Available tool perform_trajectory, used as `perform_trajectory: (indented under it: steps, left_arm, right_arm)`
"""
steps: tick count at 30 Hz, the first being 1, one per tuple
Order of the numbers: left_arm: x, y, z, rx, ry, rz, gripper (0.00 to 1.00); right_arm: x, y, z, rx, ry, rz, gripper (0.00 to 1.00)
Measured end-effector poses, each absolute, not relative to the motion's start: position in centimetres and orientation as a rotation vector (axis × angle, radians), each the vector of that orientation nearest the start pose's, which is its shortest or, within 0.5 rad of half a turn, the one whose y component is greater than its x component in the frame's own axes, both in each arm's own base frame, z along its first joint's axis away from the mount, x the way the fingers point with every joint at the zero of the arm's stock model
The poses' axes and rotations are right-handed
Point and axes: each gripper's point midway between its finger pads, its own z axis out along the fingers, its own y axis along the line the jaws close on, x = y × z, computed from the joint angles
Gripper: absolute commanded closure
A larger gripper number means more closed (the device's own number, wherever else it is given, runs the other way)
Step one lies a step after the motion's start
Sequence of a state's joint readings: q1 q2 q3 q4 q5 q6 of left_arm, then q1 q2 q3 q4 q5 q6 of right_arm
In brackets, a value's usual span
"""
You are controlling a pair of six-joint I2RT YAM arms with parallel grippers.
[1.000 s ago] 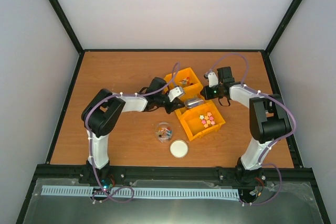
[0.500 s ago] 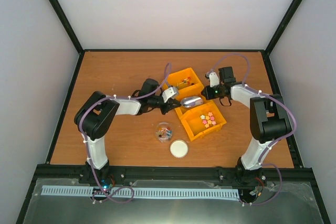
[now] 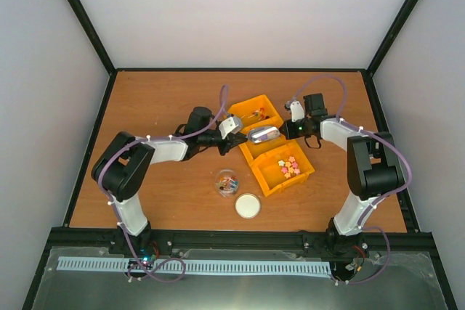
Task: Pack the candies
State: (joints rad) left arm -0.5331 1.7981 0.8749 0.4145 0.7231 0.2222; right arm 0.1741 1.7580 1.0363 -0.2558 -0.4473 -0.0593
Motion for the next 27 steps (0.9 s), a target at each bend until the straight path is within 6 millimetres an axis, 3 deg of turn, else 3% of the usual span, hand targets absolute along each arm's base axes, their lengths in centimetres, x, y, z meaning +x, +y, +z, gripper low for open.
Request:
perform_trajectory:
  steps: [7,14,18,22,27]
  left_arm:
    - [32.7,-31.9,12.5,1.219,1.721,-0.855,0.99]
    - [30.6,-30.6,16.0,1.304,1.628,-0.780,0.99]
    - [29.4,-29.9,15.8,1.379,1.653,-0.791,0.99]
    - [27.6,-27.5,15.4,1.423,1.720,-0.857,0.99]
    - [25.3,-23.5,17.2,1.428,1.741,-0.906,0.99]
  right_arm:
    - [40.1,14.4,6.6,-0.462,2.470,0.599,0.97]
    - [40.1,14.4,6.7,-0.462,2.469,0.599,0.97]
    - [40.0,14.6,6.7,-0.468,2.466,0.611,0.97]
    - [39.9,14.7,6.8,-0.479,2.461,0.624,0.97]
    - [39.8,14.8,6.8,-0.489,2.458,0.630,0.97]
